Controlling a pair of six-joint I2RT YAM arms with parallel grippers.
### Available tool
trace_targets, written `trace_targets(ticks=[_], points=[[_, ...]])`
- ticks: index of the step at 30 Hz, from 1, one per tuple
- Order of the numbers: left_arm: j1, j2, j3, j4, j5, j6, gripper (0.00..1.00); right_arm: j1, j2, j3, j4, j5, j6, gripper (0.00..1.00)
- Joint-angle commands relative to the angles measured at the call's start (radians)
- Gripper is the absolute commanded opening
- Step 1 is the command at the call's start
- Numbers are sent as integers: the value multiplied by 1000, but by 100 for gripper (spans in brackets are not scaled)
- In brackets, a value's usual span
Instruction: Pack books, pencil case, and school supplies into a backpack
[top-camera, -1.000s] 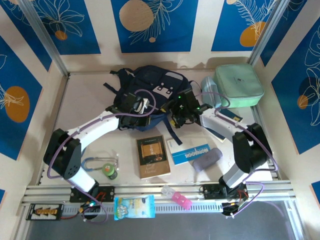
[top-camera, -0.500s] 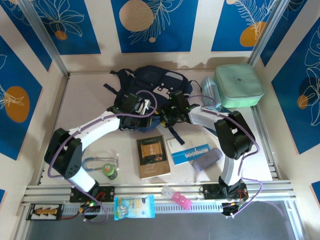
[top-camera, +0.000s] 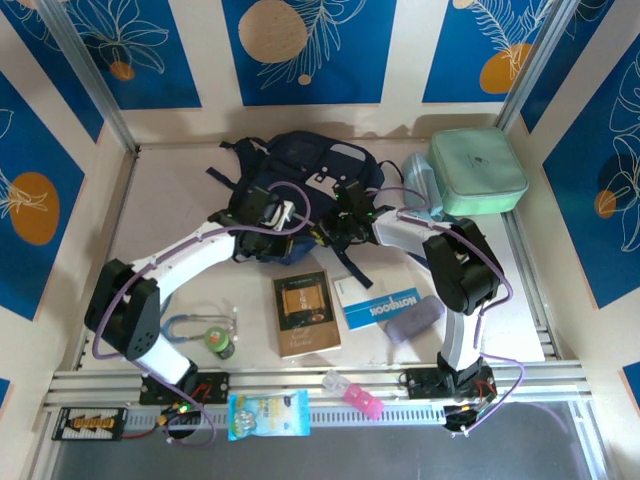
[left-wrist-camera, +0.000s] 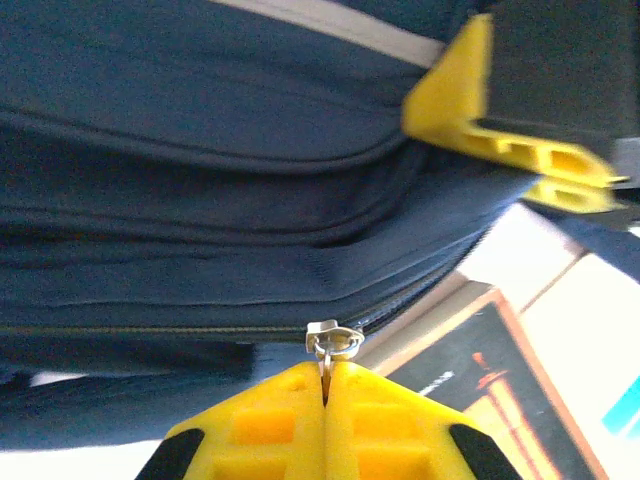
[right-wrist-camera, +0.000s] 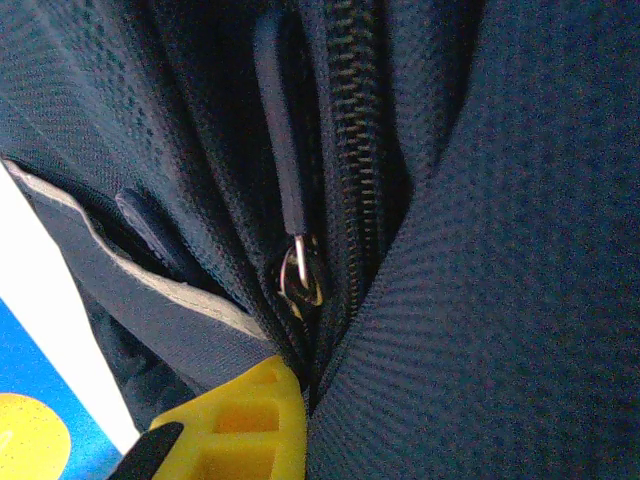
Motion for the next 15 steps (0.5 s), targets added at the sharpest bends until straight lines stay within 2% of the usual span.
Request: trace_targets(ticks=[1, 6, 9, 11, 15], points=[[58, -48, -33, -90, -94, 61, 0, -32, -53, 36, -51, 85, -63, 8], [136, -9, -44, -86, -206, 82, 0, -46, -62, 72, -74, 81, -142, 8], [174, 20, -25, -86, -229, 80, 0, -52, -54, 102, -89, 69, -196, 8], [179, 26, -7, -102, -204, 75, 0, -53, -44, 120, -93, 58, -233, 8], [174, -15, -51, -90, -79, 38, 0, -60, -8, 178, -106, 4, -330, 8]])
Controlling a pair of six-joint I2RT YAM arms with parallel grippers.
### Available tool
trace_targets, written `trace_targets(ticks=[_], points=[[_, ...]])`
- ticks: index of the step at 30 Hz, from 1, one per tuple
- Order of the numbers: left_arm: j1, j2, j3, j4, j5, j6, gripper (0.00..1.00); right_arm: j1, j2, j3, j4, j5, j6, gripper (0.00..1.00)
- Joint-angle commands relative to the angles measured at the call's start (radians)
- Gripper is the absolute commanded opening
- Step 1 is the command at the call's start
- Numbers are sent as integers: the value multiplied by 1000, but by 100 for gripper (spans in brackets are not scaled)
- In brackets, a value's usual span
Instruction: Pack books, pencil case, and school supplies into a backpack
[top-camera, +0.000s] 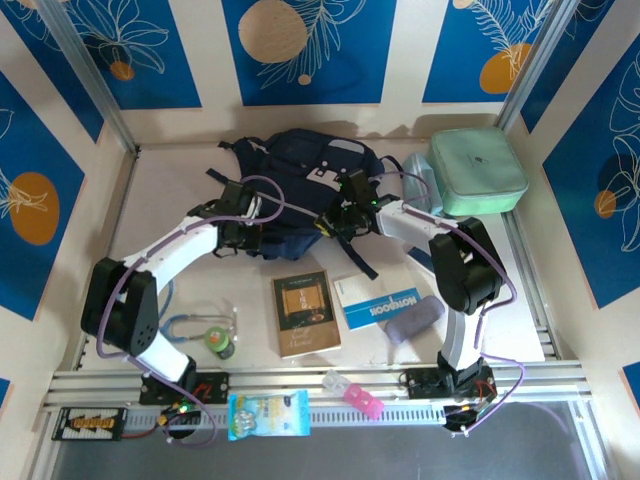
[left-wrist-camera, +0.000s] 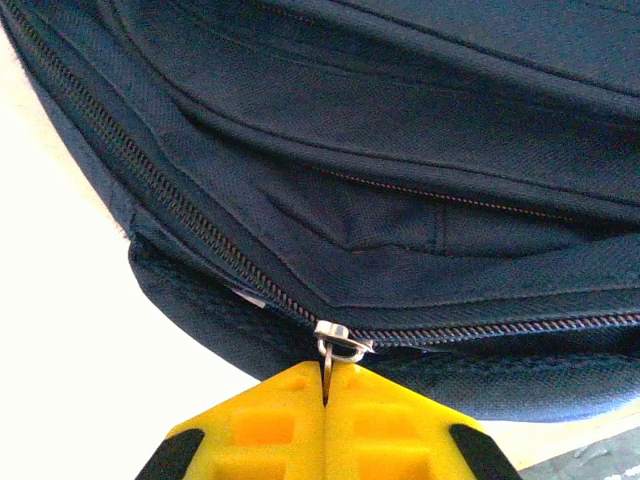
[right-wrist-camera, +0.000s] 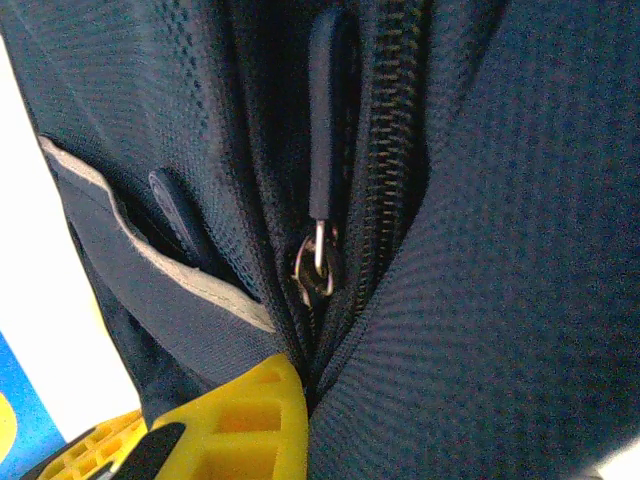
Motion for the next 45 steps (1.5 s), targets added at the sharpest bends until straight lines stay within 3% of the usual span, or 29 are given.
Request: trace_targets(ticks=[1, 7, 13, 20, 25, 28, 41, 43, 45], points=[[6, -40, -38, -60, 68, -37, 0, -35, 10, 94, 14, -23, -159, 9], [-119, -54, -81, 13, 185, -162, 0, -99, 37, 151, -50, -4, -352, 12], [-199, 9, -3, 77, 228, -221, 0, -165, -132, 45, -63, 50, -316, 52], [-224, 103, 137, 68, 282, -216, 0, -132, -334, -72, -193, 180, -104, 67], [-235, 137, 172, 80, 305, -224, 0, -104, -373, -208, -98, 98, 131, 68], [-238, 144, 172, 81, 307, -226, 0, -74, -340, -218, -91, 93, 190, 68], [-242, 144, 153, 69, 299, -215, 0, -45, -93, -47, -185, 96, 193, 63], [-243, 144, 153, 63, 295, -212, 0, -38, -77, -37, -210, 109, 202, 54], [-242, 144, 153, 61, 292, -210, 0, -30, -71, -39, -239, 139, 226, 50]])
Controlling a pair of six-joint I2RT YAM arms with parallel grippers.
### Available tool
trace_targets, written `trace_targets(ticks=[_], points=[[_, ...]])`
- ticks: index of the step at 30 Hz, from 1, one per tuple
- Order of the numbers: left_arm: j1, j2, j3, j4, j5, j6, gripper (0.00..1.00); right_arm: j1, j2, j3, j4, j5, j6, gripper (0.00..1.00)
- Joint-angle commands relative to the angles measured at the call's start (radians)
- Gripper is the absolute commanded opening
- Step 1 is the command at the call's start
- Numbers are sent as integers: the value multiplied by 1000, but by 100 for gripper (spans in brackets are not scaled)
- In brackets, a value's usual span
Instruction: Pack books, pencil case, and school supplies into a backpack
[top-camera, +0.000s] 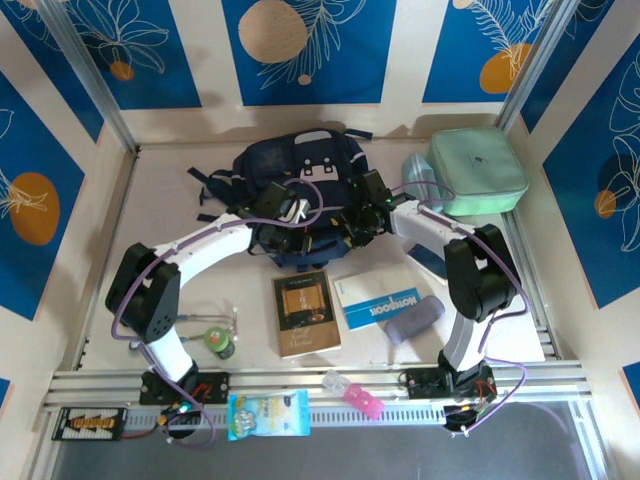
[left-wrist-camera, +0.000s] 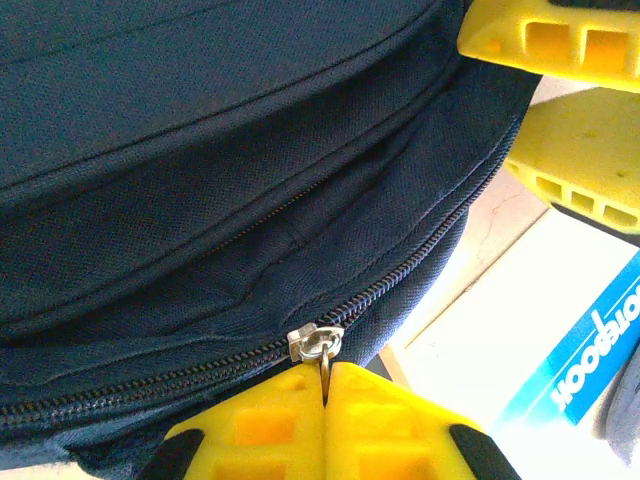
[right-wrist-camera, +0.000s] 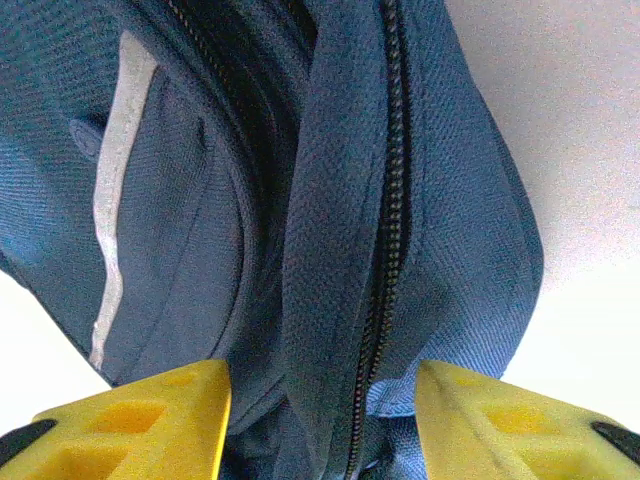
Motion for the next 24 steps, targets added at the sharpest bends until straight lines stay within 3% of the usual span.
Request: trace_targets(ticks=[1, 6, 13, 19, 24], points=[[-14, 11, 15, -5, 24, 9, 0, 15, 14, 14, -82, 30, 33, 50], [-14, 15, 20, -13, 22, 10, 0, 15, 44, 16, -81, 14, 42, 47], [-13, 3, 70, -156, -36, 122, 0, -6, 54, 22, -48, 57, -6, 18], [2, -29, 66, -315, -208, 207, 0, -37, 21, 43, -72, 135, -72, 14], [47, -46, 38, -346, -301, 220, 0, -63, 1, 44, -76, 155, -105, 14]])
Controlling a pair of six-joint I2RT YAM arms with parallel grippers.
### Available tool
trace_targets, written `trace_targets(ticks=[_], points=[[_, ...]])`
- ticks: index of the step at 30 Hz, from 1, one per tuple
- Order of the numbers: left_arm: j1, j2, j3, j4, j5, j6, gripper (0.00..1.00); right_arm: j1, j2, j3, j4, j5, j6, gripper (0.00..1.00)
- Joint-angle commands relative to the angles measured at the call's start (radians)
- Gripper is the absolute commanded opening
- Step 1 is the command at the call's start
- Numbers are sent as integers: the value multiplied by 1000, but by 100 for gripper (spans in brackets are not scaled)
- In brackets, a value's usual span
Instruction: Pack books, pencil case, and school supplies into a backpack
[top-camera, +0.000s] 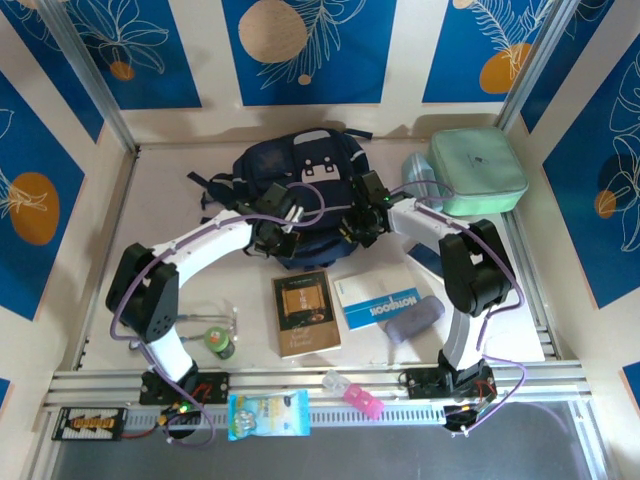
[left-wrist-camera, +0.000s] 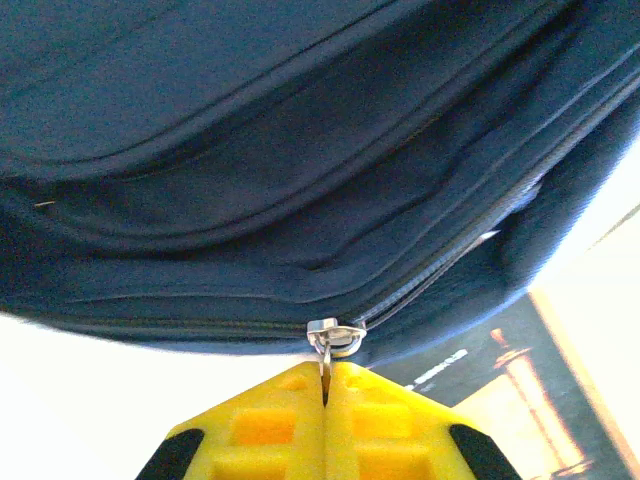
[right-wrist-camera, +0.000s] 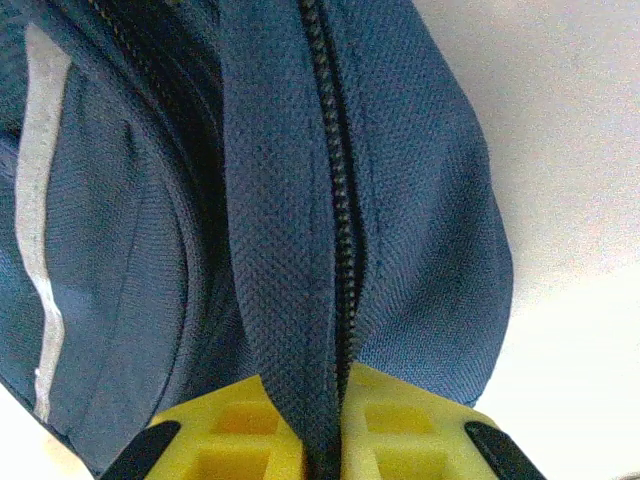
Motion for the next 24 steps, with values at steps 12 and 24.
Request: trace_targets(ticks=[12, 24], points=[[194, 36, -21, -8, -228, 147, 0, -59, -92, 6, 18, 85, -133, 13], [308, 167, 49, 116, -147, 336, 0, -87, -71, 15, 35, 81, -238, 9]])
